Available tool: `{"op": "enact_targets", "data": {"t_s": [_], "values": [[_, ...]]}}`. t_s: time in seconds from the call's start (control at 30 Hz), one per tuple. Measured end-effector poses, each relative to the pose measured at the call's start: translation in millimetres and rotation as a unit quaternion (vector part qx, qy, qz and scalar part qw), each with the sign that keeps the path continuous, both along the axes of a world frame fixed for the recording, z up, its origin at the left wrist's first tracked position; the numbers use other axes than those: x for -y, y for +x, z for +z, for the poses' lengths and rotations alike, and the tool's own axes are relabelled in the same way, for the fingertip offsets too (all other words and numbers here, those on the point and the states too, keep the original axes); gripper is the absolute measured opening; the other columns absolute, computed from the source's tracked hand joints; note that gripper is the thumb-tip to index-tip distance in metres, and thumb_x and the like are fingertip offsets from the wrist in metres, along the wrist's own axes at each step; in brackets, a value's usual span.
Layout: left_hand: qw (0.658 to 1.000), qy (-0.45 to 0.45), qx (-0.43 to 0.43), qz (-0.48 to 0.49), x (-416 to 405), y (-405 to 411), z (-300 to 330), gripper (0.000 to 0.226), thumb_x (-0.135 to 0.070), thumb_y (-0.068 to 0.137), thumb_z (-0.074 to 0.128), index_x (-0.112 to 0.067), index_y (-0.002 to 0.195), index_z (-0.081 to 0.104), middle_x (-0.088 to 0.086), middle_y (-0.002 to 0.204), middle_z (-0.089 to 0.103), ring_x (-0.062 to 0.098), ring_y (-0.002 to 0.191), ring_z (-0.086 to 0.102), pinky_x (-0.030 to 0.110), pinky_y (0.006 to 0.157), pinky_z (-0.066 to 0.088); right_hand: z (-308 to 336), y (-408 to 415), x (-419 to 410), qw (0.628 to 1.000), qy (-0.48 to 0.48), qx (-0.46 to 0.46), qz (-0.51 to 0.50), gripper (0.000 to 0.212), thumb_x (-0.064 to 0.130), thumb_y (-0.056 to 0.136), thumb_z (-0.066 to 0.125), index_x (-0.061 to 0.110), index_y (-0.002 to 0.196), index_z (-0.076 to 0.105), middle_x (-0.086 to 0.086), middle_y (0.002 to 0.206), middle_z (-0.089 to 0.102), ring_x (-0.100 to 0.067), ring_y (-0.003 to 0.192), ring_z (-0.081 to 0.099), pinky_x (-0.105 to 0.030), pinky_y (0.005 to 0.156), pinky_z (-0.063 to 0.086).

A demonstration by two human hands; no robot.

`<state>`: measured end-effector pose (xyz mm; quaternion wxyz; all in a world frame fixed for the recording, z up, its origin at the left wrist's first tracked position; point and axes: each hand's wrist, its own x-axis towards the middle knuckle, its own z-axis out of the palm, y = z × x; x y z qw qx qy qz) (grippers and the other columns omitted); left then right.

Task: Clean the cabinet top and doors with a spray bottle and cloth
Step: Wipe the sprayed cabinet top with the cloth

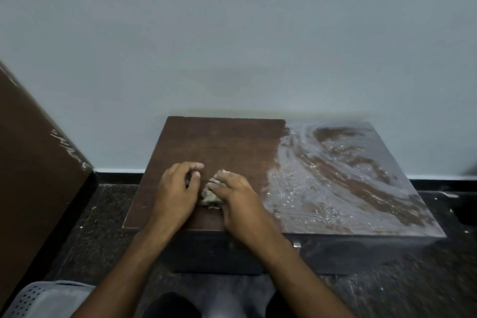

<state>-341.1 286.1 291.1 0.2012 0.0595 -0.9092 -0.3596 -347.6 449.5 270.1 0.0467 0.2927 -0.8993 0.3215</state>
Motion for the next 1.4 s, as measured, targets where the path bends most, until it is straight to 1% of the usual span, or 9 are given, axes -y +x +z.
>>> {"op": "enact_targets", "data": {"t_s": [0.13,0.33,0.53,0.73,0.9,1.0,1.07,1.3,1.4], "values": [[0.996,-0.027,0.009,-0.08,-32,7,-5,0.018,-0.007,0.087,0.064,-0.019,0.099,0.073,-0.006,0.097,0.066,0.014,0.09,0.058,0.028,0.085,0.046,6,30,-53,1.0,0.024,-0.005,0.02,0.046,0.005,0.086,0.059,0.018,0.13,0.064,0.002,0.142,0.053,-0.017,0.136,0.043,-0.025,0.116,0.033],[0.993,-0.045,0.027,-0.109,-58,17,3,0.018,-0.013,0.091,0.061,-0.021,0.104,0.071,-0.01,0.102,0.062,0.007,0.099,0.051,0.0,0.084,0.03,5,-14,-70,0.995,0.026,-0.026,-0.092,0.04,0.007,0.092,0.057,0.021,0.129,0.064,0.002,0.137,0.055,-0.019,0.127,0.046,-0.036,0.108,0.042],[0.992,-0.042,0.027,-0.12,-75,19,7,0.02,-0.014,0.092,0.06,-0.022,0.107,0.07,-0.011,0.104,0.062,0.006,0.102,0.051,0.018,0.09,0.04,11,49,-93,1.0,0.018,-0.013,-0.005,0.044,0.013,0.092,0.044,0.017,0.131,0.063,0.0,0.142,0.053,-0.015,0.135,0.042,-0.012,0.115,0.02],[0.989,-0.057,0.034,-0.136,-93,23,6,0.021,-0.019,0.093,0.058,-0.024,0.11,0.068,-0.013,0.106,0.06,0.005,0.106,0.05,0.023,0.094,0.041,7,-1,-119,0.988,0.028,-0.009,-0.15,0.042,0.008,0.095,0.056,0.021,0.135,0.06,-0.003,0.144,0.051,-0.02,0.134,0.045,-0.028,0.113,0.035],[0.988,-0.052,0.034,-0.144,-106,20,3,0.022,-0.017,0.092,0.058,-0.024,0.111,0.066,-0.012,0.104,0.059,0.007,0.103,0.051,0.024,0.093,0.043,7,57,-113,0.998,0.024,-0.037,-0.048,0.042,0.002,0.089,0.059,0.018,0.127,0.065,-0.001,0.136,0.056,-0.016,0.129,0.046,-0.021,0.113,0.032],[0.984,-0.075,0.036,-0.158,-110,20,4,0.018,-0.022,0.093,0.058,-0.029,0.107,0.066,-0.019,0.101,0.057,0.0,0.099,0.049,0.024,0.09,0.044,3,43,-144,0.992,0.039,-0.028,-0.114,0.045,0.004,0.091,0.061,0.021,0.133,0.062,0.001,0.143,0.052,-0.015,0.133,0.043,-0.03,0.114,0.038],[0.982,-0.096,0.03,-0.161,-112,19,5,0.017,-0.024,0.092,0.058,-0.032,0.106,0.065,-0.021,0.101,0.057,-0.002,0.099,0.049,0.024,0.089,0.043,5,32,-154,0.985,0.043,-0.016,-0.168,0.043,0.004,0.093,0.061,0.018,0.133,0.062,-0.001,0.143,0.052,-0.018,0.132,0.043,-0.027,0.114,0.035],[0.977,-0.113,0.01,-0.182,-127,9,6,0.02,-0.022,0.09,0.061,-0.026,0.109,0.066,-0.016,0.102,0.057,0.004,0.099,0.05,0.028,0.09,0.046,10,53,-136,0.993,0.048,-0.028,-0.101,0.042,0.003,0.093,0.059,0.017,0.133,0.063,0.0,0.143,0.052,-0.015,0.137,0.041,-0.02,0.115,0.027],[0.976,-0.123,0.004,-0.18,-125,7,5,0.02,-0.025,0.092,0.059,-0.028,0.111,0.065,-0.017,0.105,0.057,0.002,0.101,0.048,0.022,0.09,0.042,4,51,-176,0.982,0.023,-0.003,-0.185,0.046,-0.001,0.089,0.063,0.017,0.131,0.065,0.0,0.142,0.054,-0.017,0.134,0.043,-0.03,0.117,0.034]]}}
